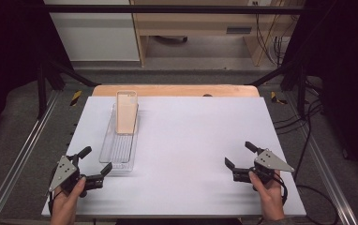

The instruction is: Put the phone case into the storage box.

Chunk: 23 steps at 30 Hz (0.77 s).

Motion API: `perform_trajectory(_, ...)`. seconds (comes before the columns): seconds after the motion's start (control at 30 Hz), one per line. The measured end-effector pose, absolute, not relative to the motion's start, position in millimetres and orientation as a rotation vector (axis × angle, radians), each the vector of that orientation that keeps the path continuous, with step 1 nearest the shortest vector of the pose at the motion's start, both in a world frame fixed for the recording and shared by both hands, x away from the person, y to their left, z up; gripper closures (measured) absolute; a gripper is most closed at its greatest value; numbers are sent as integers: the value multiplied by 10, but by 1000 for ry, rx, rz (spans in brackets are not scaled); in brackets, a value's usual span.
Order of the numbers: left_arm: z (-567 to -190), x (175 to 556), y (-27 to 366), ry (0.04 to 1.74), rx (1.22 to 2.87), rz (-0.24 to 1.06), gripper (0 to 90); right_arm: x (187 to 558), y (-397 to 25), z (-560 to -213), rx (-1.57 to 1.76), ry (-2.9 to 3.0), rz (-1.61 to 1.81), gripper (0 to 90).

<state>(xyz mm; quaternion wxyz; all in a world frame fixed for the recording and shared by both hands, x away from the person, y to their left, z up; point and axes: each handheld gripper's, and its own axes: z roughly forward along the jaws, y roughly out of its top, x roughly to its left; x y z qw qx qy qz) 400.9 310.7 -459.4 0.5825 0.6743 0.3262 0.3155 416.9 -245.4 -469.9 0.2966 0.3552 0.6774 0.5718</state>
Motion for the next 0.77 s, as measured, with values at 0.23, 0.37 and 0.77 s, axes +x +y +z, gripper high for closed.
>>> perform_trajectory(0.23,-4650,3984,3112,738,1583,738,13,4137,-2502,-4723,945,1759,1517,25)
perform_trajectory(0.37,-4673,3969,3120,733,1587,734,13,4121,-2526,-4746,945,1737,1520,23)
perform_trajectory(0.77,-4590,4056,3072,727,1527,749,10,4146,-2525,-4806,949,1756,1515,28)
